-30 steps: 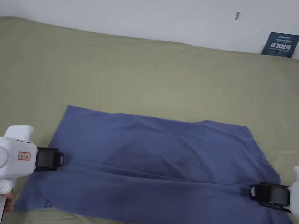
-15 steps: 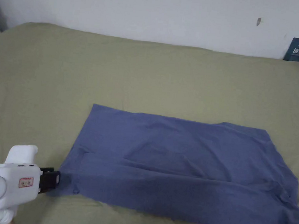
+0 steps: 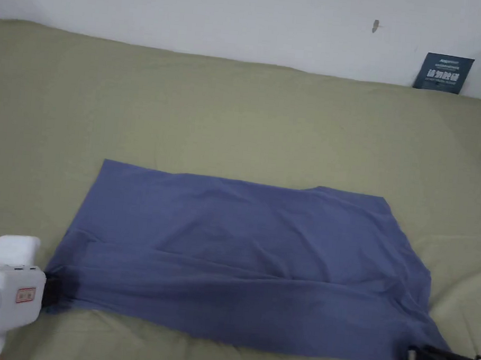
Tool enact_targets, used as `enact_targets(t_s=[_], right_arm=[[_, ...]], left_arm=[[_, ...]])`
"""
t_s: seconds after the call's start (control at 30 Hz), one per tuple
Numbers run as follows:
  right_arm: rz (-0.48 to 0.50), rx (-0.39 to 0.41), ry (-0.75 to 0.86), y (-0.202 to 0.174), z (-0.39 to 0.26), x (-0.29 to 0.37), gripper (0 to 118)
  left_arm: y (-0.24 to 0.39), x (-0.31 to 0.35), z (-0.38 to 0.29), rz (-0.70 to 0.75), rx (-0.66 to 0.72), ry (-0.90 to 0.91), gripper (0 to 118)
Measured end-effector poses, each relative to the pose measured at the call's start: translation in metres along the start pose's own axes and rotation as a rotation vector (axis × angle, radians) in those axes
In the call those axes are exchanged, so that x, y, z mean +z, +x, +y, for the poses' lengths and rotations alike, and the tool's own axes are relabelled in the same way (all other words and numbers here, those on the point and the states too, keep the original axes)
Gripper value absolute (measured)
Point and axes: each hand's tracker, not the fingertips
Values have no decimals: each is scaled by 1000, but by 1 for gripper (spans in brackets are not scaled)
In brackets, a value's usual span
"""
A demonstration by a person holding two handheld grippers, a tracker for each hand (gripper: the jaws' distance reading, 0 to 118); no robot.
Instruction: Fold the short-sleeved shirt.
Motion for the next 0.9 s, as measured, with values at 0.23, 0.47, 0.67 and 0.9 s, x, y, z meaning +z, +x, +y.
enact_targets(t_s=[0.23, 0.47, 0.67, 0.9], right_arm=[[-22, 28, -82, 2, 0, -37, 94], [4, 8, -51, 7, 0, -20, 4], [15, 21, -3, 2, 1, 14, 3], [31, 29, 2, 4, -40, 67, 3]], left_arm=[[13, 10, -1, -3, -18, -16, 8], [11, 23, 1, -14, -27, -11, 7], [6, 57, -4, -26, -34, 11, 7], [-8, 104, -43, -48, -25, 3, 7]])
